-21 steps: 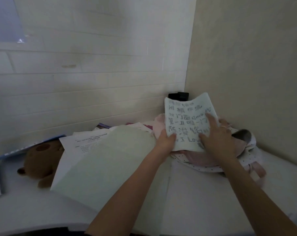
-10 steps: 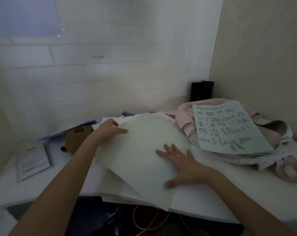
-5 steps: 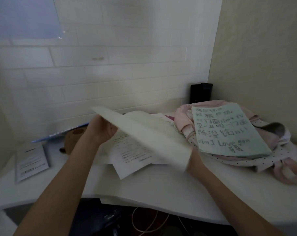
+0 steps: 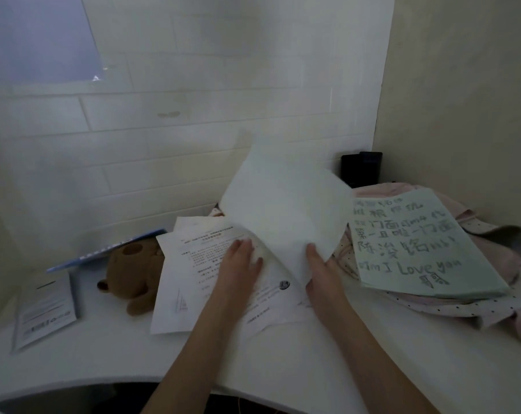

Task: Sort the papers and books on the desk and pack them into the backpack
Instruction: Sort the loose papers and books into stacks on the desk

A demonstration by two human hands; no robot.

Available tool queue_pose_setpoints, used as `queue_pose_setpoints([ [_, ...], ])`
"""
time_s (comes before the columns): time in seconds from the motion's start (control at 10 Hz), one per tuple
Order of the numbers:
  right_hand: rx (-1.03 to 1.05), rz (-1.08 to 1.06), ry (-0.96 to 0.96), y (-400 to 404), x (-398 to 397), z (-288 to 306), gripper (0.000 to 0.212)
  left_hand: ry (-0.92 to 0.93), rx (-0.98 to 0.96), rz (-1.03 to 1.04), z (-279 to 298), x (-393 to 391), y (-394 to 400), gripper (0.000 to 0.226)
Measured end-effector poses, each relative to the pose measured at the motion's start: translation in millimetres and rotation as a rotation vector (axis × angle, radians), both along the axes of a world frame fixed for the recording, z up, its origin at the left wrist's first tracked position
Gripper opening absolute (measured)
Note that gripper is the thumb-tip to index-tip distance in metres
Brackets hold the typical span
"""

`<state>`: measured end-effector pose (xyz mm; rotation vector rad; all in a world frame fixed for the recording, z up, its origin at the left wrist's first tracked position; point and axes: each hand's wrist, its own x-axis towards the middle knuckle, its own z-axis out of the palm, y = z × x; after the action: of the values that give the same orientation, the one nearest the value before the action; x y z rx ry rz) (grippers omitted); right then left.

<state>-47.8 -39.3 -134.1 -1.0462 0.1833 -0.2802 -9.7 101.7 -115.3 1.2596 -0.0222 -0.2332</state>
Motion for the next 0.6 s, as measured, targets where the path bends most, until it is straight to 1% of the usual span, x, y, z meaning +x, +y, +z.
queue_pose_setpoints([
  [0.1, -0.152, 0.234, -0.066, 10.8, 1.0, -13.3, 0.017, -0.09, -0.298, -0.028, -22.5, 0.7, -14.4, 0.025],
  [0.2, -0.387, 0.111, -0.042, 12.7, 4.7, -22.1, 0.032, -0.081, -0.257, 0.058, -26.6, -4.2, -17.8, 0.031],
  [0.3, -0.689, -0.303, -0.115, 8.3, 3.5, -17.9, 0.069, -0.045, -0.265, 0.144, -26.6, 0.6, -15.5, 0.034],
  [0.4, -1.232, -0.643, -0.43, 6.0, -6.0, -15.2, 0.082, -0.016, -0.314, 0.211, -24.0, -0.1, -16.6, 0.036],
  [0.5, -1.598, -0.578, -0.653, 15.6, -13.3, -14.0, 0.088, -0.069, -0.363, 0.215, -25.3, 0.9, -10.9, 0.037],
  [0.6, -1.831, -0.569, -0.638, 24.3, -11.4, -19.9, 0.077, -0.111, -0.362, 0.171, -20.5, -4.0, -7.8, 0.039],
])
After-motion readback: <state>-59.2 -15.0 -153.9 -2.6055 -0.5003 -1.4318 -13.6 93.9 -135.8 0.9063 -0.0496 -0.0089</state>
